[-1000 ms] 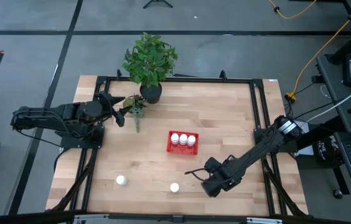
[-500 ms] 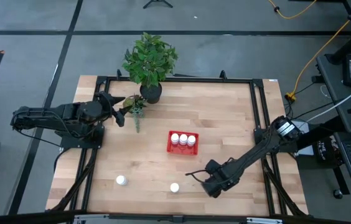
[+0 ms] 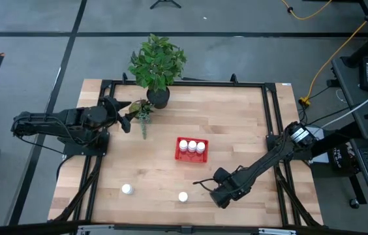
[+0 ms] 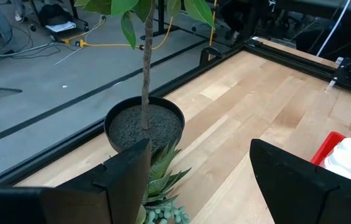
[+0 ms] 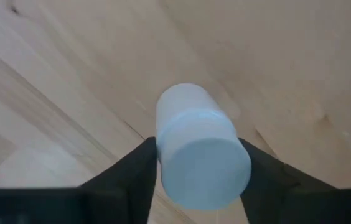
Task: Pick and place pill bottles into a basket
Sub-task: Put the white medicine bottle into the red basket
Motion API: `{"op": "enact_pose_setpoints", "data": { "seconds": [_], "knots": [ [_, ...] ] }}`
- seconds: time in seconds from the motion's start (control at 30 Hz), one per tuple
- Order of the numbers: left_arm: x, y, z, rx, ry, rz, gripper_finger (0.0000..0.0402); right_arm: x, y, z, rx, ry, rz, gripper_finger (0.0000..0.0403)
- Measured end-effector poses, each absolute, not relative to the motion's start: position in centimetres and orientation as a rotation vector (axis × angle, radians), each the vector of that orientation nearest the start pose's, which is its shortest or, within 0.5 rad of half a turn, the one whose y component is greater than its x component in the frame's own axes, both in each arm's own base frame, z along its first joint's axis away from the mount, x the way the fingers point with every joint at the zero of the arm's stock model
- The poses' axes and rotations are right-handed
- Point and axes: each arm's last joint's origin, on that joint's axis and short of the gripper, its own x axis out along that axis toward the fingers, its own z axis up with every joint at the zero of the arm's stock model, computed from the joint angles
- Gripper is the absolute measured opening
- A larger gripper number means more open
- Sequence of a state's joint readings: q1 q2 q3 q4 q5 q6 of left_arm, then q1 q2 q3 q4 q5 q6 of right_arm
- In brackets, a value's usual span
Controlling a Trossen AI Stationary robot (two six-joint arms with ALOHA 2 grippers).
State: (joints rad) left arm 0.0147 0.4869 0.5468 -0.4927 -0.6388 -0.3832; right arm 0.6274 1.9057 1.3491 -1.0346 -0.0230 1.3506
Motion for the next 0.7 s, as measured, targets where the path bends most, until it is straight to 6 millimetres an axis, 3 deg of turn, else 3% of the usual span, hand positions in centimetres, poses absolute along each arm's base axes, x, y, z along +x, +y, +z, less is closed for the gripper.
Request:
{"op": "enact_pose_setpoints", "data": {
  "seconds": [0.07,0.17,0.33,0.57,0.7],
  "knots": [
    [11.0,1.9,26.3,-0.228,0.290,0.712,0.0267,28.0,20.1,17.9,0.564,1.526,-0.572,0.0161],
    [11.0,1.9,26.3,-0.229,0.290,0.712,0.0267,28.7,19.9,18.5,0.554,1.513,-0.534,0.0161],
    [11.0,1.9,26.3,-0.228,0.290,0.712,0.0267,30.2,19.1,21.2,0.482,1.453,-0.507,0.0161],
    [11.0,1.9,26.3,-0.224,0.291,0.713,0.0267,33.2,16.2,26.1,0.370,1.348,-0.426,0.0161],
    [11.0,1.9,26.3,-0.224,0.291,0.713,0.0267,34.8,13.7,27.7,0.330,1.306,-0.392,0.0161]
  ]
}}
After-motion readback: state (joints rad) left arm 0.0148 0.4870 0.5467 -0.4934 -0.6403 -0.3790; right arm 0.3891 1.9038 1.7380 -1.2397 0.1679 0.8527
